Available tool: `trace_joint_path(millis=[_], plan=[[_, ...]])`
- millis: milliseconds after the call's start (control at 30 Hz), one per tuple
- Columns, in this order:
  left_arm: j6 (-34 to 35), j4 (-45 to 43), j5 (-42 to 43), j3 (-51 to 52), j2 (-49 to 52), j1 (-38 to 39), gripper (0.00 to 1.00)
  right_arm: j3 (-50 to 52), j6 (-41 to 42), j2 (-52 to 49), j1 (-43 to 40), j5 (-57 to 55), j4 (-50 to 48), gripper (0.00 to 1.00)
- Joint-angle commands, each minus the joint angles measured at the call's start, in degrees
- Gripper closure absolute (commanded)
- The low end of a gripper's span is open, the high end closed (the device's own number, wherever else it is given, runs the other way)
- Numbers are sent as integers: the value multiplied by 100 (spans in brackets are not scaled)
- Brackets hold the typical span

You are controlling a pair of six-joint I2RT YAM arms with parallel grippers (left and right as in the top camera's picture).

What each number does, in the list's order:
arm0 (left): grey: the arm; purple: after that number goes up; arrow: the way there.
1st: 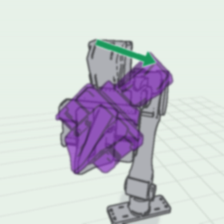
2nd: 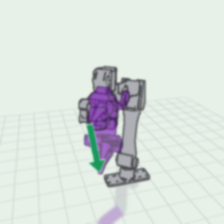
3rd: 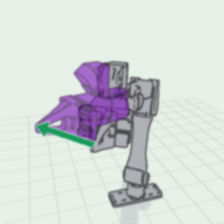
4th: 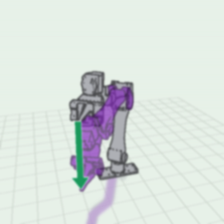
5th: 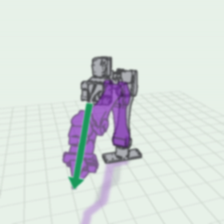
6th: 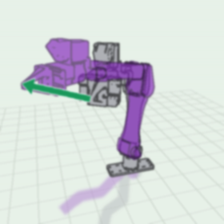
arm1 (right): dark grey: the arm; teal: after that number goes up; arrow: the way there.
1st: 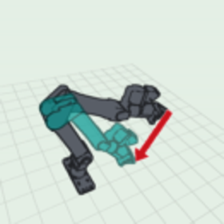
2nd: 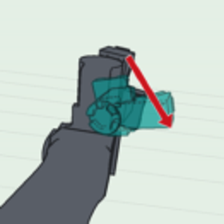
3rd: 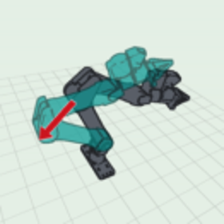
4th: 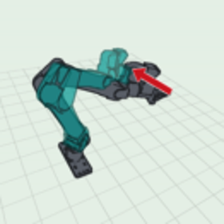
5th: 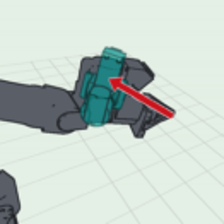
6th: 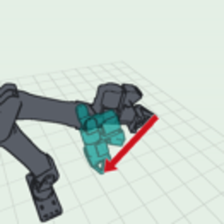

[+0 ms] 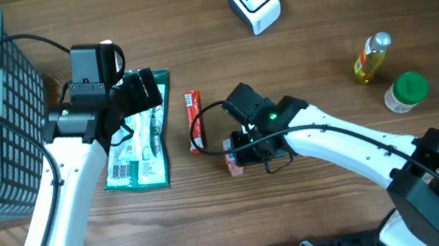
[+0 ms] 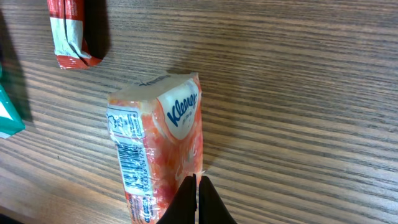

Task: Scan the item barcode
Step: 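Lower the right gripper onto the orange Kleenex pack and grip it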

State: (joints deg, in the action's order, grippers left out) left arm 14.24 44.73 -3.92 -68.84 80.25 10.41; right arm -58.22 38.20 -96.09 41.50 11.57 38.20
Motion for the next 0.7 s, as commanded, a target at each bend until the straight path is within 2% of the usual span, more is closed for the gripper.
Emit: trace_joint_path(millis=[0,667], plan=[[-9,-11,46,-17,11,-42,0,50,83,68,17,55,-68,96],[-9,-13,46,-17,11,-42,0,50,94,68,17,11,-291,96]])
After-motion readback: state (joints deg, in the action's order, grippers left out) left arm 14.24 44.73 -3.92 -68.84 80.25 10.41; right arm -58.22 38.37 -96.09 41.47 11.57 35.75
